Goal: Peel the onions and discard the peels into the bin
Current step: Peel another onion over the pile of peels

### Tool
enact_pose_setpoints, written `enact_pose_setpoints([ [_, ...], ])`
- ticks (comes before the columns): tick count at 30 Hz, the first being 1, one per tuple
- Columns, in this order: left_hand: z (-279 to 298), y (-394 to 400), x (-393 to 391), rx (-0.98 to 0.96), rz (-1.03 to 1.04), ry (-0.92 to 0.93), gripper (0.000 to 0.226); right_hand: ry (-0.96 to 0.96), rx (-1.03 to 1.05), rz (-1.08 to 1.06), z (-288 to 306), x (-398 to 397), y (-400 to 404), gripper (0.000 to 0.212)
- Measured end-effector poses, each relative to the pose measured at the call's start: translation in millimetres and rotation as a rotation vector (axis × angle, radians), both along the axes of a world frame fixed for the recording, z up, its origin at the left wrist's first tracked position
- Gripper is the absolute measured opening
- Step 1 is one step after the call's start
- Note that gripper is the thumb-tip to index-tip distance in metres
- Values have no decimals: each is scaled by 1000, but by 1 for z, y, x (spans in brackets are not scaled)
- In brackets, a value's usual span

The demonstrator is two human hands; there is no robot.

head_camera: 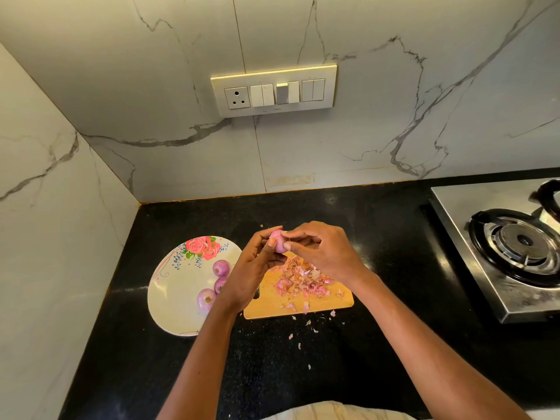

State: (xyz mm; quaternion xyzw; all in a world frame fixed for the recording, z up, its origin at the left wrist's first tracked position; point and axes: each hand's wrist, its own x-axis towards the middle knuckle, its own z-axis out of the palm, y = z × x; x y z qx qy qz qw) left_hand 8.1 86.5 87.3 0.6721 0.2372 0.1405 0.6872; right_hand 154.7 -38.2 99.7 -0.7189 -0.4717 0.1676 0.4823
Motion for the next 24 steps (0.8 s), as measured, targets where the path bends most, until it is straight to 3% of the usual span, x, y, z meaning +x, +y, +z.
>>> enact_pose_setpoints([
  [5,4,-1,1,51,-21,0,40,-29,15,-54,-5,2,-1,33],
  [24,5,-2,2,100,-8,30,35,16,-15,-86,-3,-1,2,13],
])
